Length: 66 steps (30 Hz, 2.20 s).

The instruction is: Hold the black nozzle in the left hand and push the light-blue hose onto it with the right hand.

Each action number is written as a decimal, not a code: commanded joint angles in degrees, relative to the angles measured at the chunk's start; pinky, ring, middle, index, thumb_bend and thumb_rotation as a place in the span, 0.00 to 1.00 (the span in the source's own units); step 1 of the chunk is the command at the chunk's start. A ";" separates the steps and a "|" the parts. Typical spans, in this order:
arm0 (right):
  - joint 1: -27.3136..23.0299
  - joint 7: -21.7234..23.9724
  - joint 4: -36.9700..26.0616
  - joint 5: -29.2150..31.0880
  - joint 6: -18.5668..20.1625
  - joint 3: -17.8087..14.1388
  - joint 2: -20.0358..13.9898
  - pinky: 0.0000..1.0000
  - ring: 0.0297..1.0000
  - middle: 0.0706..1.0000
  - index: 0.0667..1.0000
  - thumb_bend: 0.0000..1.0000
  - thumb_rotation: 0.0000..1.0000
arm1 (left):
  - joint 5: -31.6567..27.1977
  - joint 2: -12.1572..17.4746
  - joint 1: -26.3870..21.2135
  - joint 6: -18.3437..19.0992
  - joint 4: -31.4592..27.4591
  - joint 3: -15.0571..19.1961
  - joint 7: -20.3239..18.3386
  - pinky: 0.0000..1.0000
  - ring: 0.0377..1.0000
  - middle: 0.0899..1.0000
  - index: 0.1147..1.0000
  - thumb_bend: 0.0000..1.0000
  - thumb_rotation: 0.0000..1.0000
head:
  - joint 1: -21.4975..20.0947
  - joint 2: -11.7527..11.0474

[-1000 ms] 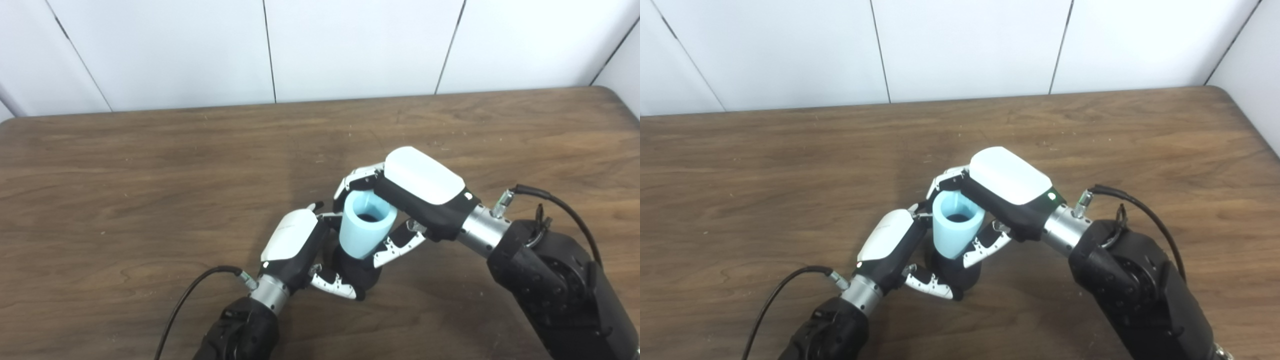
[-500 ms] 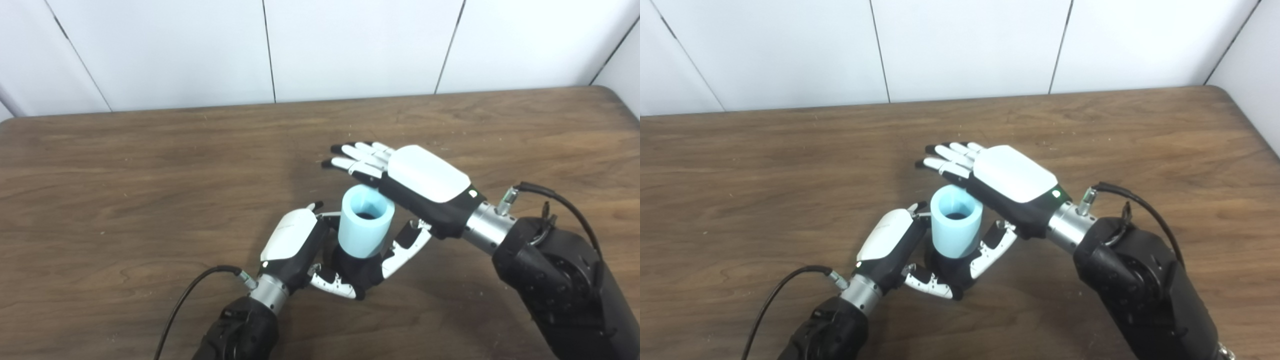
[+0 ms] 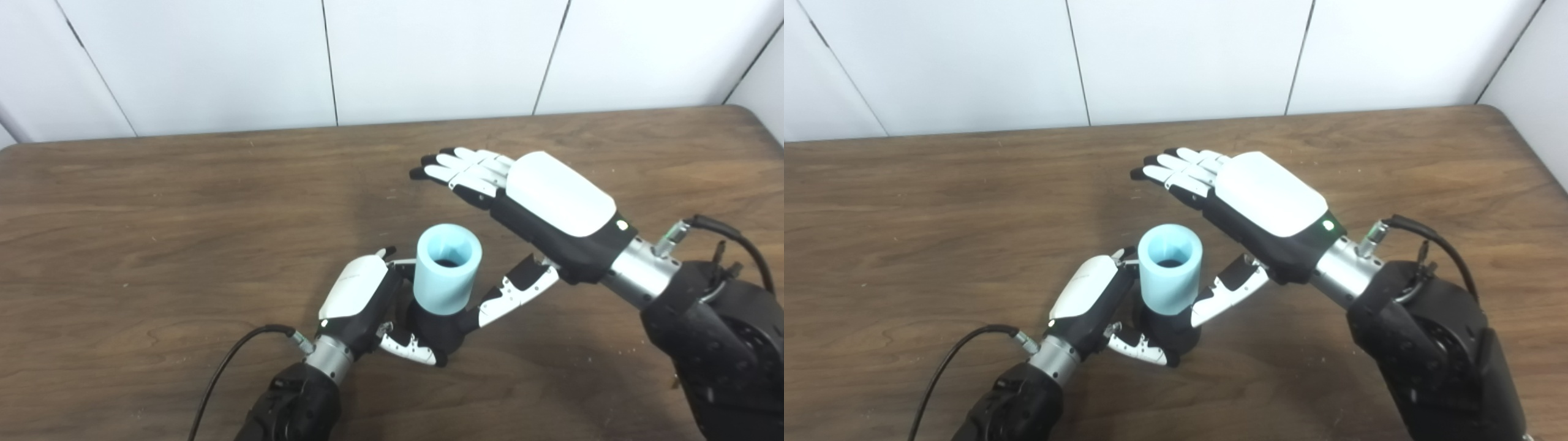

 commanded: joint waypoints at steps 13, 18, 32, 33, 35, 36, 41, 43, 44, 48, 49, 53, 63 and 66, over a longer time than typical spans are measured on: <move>6.10 -0.56 -3.85 3.05 -6.74 -2.23 -4.45 1.00 1.00 1.00 0.96 0.59 0.86 | -0.43 0.78 1.34 1.39 2.60 -0.84 -3.32 0.97 0.63 0.46 0.40 0.52 0.00 | -0.02 0.08; 7.56 0.81 -4.07 2.05 -6.92 -1.23 -4.77 1.00 1.00 1.00 0.97 0.65 1.00 | -0.34 0.86 1.39 1.43 2.59 -0.82 -3.41 0.97 0.64 0.45 0.41 0.52 0.00 | -0.03 0.14; 7.49 4.69 -5.58 1.60 -6.29 -0.97 -3.62 1.00 1.00 1.00 0.99 0.69 1.00 | -0.11 0.96 1.34 2.00 2.28 -0.94 -3.94 0.98 0.64 0.46 0.40 0.52 0.00 | -0.18 0.27; 7.33 4.64 -5.59 1.63 -6.36 -0.98 -3.47 1.00 1.00 1.00 0.99 0.70 1.00 | -0.03 0.93 1.35 2.06 2.23 -1.00 -3.99 0.98 0.64 0.46 0.40 0.52 0.00 | -0.18 0.27; 7.14 4.54 -5.60 1.66 -6.51 -0.97 -3.17 1.00 1.00 1.00 1.00 0.70 1.00 | 0.05 0.93 1.32 2.10 2.22 -1.05 -4.03 0.98 0.65 0.46 0.40 0.52 0.00 | -0.18 0.27; 7.06 4.47 -5.61 1.66 -6.64 -0.96 -2.97 1.00 1.00 1.00 1.00 0.69 1.00 | 0.06 0.95 1.29 2.12 2.20 -1.04 -4.06 0.98 0.65 0.46 0.40 0.52 0.00 | -0.18 0.27; 6.92 4.05 -5.63 1.85 -7.44 -1.26 -2.50 1.00 1.00 1.00 1.00 0.68 1.00 | 0.17 0.97 1.24 2.25 2.12 -1.09 -4.14 0.98 0.66 0.47 0.40 0.52 0.00 | -0.11 0.55; 6.82 3.71 -5.63 1.97 -7.85 -1.46 -2.39 1.00 1.00 1.00 1.00 0.68 1.00 | 0.21 0.96 1.22 2.21 2.23 -1.15 -4.10 0.98 0.66 0.47 0.39 0.52 0.00 | -0.09 0.55; 6.75 3.59 -5.63 2.06 -8.02 -1.55 -2.33 1.00 1.00 1.00 1.00 0.68 1.00 | 0.21 0.96 1.18 2.19 2.29 -1.15 -4.09 0.98 0.66 0.47 0.39 0.52 0.00 | -0.09 0.58; 6.32 3.40 -5.62 2.77 -8.58 -2.20 -2.14 1.00 1.00 1.00 1.00 0.68 1.00 | 0.27 1.03 1.10 2.20 2.27 -1.16 -4.15 0.98 0.66 0.48 0.39 0.52 0.00 | -0.10 0.59; 6.13 3.31 -5.61 3.12 -8.67 -2.49 -2.16 1.00 1.00 1.00 1.00 0.68 1.00 | 0.28 1.04 1.13 2.22 2.20 -1.17 -4.19 0.98 0.66 0.48 0.39 0.52 0.00 | -0.13 0.59; 5.40 3.03 -5.62 4.24 -8.89 -3.63 -1.93 1.00 1.00 1.00 1.00 0.68 1.00 | 0.08 1.07 1.22 2.15 2.05 -1.13 -4.21 0.98 0.66 0.48 0.39 0.52 0.00 | -0.09 0.68; 6.86 2.14 -5.39 3.80 -10.19 -4.25 -1.86 1.00 1.00 1.00 0.99 0.66 1.00 | -0.15 1.12 1.19 1.88 2.23 -1.01 -4.01 0.98 0.66 0.49 0.38 0.52 0.00 | -0.12 0.87; 7.26 2.44 -5.44 3.16 -10.28 -3.92 -1.70 1.00 1.00 1.00 1.00 0.65 1.00 | -0.14 1.13 1.13 1.88 2.36 -1.00 -4.00 0.98 0.66 0.49 0.38 0.52 0.00 | -0.13 0.83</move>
